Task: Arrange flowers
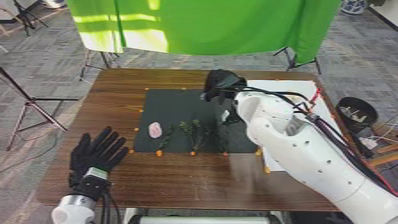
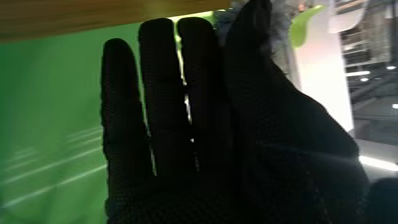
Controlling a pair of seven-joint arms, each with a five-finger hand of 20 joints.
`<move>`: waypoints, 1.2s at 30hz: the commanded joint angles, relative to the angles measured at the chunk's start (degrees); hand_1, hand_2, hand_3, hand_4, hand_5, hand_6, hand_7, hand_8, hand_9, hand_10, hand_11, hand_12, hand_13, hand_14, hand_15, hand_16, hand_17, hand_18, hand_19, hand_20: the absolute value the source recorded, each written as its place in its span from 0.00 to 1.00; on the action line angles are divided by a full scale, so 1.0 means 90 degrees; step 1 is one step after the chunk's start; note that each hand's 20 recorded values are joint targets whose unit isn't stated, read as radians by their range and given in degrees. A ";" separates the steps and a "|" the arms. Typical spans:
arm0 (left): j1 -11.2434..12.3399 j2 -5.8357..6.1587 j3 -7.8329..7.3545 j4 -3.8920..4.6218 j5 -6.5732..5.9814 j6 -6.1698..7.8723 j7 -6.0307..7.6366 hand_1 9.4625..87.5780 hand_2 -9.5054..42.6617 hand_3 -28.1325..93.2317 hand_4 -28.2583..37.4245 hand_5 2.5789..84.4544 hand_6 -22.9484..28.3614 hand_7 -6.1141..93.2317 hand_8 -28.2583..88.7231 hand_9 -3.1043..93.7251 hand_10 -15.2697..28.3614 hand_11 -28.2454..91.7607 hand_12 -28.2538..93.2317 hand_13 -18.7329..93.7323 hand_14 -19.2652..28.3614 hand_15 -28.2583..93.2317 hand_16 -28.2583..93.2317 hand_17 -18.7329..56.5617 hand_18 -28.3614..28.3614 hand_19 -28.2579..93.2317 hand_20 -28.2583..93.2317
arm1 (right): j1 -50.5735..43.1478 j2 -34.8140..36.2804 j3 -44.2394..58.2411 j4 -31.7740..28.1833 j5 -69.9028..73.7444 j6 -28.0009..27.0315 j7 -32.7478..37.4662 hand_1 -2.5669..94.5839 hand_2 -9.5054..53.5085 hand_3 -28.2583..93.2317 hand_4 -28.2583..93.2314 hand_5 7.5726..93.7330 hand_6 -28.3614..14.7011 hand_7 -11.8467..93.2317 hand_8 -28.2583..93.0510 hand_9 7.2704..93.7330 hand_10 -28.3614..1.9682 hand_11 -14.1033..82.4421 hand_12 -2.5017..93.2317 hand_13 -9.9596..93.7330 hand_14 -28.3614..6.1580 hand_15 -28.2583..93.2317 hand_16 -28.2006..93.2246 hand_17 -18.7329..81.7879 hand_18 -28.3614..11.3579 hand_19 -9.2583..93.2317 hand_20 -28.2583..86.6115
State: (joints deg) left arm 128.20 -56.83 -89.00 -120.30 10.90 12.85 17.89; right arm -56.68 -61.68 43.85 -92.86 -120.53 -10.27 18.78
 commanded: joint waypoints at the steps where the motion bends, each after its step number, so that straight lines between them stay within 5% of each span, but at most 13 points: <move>1: 0.0037 0.0074 0.0125 0.0060 -0.0008 0.0119 -0.0041 0.17 0.54 0.79 0.00 0.44 0.65 0.15 0.18 0.33 0.73 0.42 0.28 0.34 0.77 0.51 0.16 0.14 0.75 0.51 0.28 | 0.0395 -0.0742 -0.0552 0.0617 -0.0360 -0.0319 -0.0128 0.66 0.17 0.69 0.00 0.76 0.78 0.24 0.22 0.82 0.74 0.20 0.23 0.69 0.63 0.39 0.42 0.45 0.35 0.46 0.48; 13: -0.0267 0.0198 0.0327 0.0168 -0.0021 0.0080 -0.0028 0.17 0.55 0.78 0.00 0.45 0.66 0.15 0.18 0.34 0.75 0.41 0.28 0.34 0.80 0.52 0.16 0.13 0.76 0.52 0.28 | 0.0923 -0.1511 -0.1230 0.1718 -0.0749 -0.0237 0.0240 0.66 0.17 0.68 0.00 0.76 0.79 0.23 0.21 0.82 0.74 0.20 0.23 0.70 0.63 0.39 0.42 0.45 0.35 0.48 0.48; 24: -0.0217 0.0212 0.0224 0.0155 -0.0036 0.0117 -0.0075 0.17 0.55 0.78 0.00 0.46 0.66 0.15 0.18 0.35 0.77 0.41 0.29 0.35 0.83 0.53 0.15 0.13 0.77 0.52 0.28 | 0.0752 -0.1478 -0.1472 0.1447 -0.0922 -0.0469 0.0315 0.66 0.17 0.68 0.00 0.74 0.77 0.23 0.21 0.81 0.71 0.21 0.22 0.70 0.62 0.39 0.42 0.45 0.34 0.49 0.48; 28: -0.0239 0.0196 0.0203 0.0179 0.0068 0.0095 -0.0197 0.17 0.55 0.78 0.00 0.46 0.65 0.15 0.18 0.35 0.78 0.41 0.30 0.35 0.84 0.53 0.15 0.12 0.77 0.53 0.27 | 0.0737 -0.1475 -0.1495 0.1300 -0.0957 -0.0583 0.0259 0.64 0.17 0.70 0.00 0.72 0.76 0.23 0.21 0.77 0.69 0.22 0.20 0.69 0.61 0.39 0.40 0.44 0.32 0.50 0.48; 36: -0.0179 0.0205 0.0157 0.0169 -0.0038 0.0123 -0.0138 0.19 0.55 0.77 0.00 0.47 0.64 0.16 0.18 0.36 0.78 0.41 0.30 0.35 0.84 0.54 0.15 0.12 0.77 0.53 0.27 | 0.0662 -0.1405 -0.1489 0.1062 -0.1121 -0.0943 0.0125 0.62 0.15 0.73 0.00 0.66 0.75 0.25 0.19 0.68 0.63 0.24 0.16 0.67 0.60 0.40 0.39 0.42 0.31 0.49 0.45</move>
State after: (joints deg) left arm 125.40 -55.05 -87.14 -119.25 10.97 13.16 17.04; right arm -50.49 -74.50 30.48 -81.44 -128.41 -15.88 21.14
